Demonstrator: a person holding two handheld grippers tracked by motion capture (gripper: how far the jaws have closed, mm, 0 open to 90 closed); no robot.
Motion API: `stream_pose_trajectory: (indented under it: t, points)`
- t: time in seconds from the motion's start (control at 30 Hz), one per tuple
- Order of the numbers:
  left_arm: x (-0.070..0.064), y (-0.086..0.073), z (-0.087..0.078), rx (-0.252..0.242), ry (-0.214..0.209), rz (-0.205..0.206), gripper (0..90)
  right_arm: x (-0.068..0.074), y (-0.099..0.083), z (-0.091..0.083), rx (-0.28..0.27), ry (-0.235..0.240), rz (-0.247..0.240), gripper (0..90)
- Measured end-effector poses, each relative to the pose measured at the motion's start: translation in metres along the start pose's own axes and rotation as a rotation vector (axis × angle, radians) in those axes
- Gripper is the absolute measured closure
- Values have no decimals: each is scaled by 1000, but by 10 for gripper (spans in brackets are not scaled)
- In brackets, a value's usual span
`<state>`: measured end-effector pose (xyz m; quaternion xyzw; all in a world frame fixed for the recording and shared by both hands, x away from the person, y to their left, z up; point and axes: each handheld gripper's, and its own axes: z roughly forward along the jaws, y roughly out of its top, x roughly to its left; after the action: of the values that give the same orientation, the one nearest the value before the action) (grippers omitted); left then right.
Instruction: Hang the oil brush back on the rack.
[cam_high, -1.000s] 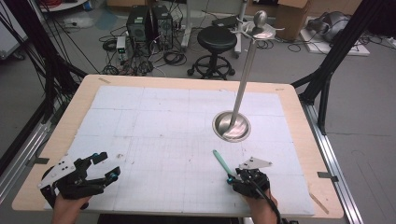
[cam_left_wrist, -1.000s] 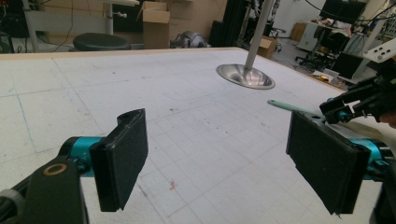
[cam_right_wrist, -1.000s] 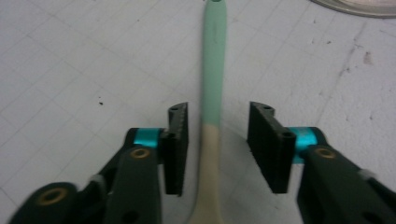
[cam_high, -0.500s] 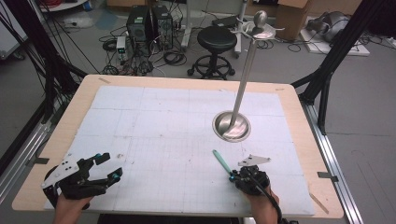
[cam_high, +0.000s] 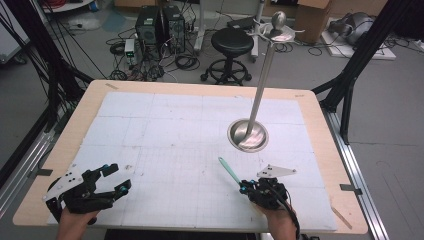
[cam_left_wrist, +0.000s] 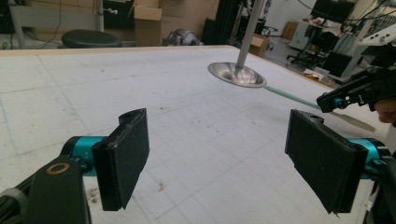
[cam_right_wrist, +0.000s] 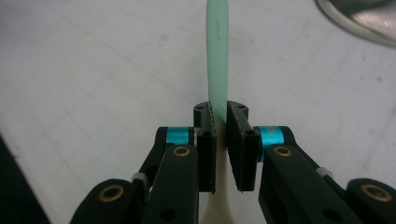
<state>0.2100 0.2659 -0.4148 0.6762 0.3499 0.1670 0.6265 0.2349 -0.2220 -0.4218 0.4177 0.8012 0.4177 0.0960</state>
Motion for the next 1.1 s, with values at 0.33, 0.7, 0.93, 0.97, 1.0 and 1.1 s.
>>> stream_pose_trajectory:
  t: [0.33,0.7,0.93,0.97,1.0,1.1]
  points:
    - [-14,19,13,-53,-229,-62,244,28,15,-7,-173,177,-96,825]
    - [-33,33,42,4,-373,-46,241,55,33,-7,-284,329,-175,824]
    - [-41,46,57,-23,-457,-75,299,69,43,-4,-345,445,-217,823]
    - [-41,46,57,-23,-457,-75,318,69,43,-4,-345,445,-217,823]
    - [-43,48,60,-29,-480,-76,331,71,45,-3,-359,469,-225,824]
    - [-47,52,65,-34,-517,-81,356,74,48,1,-358,489,-237,823]
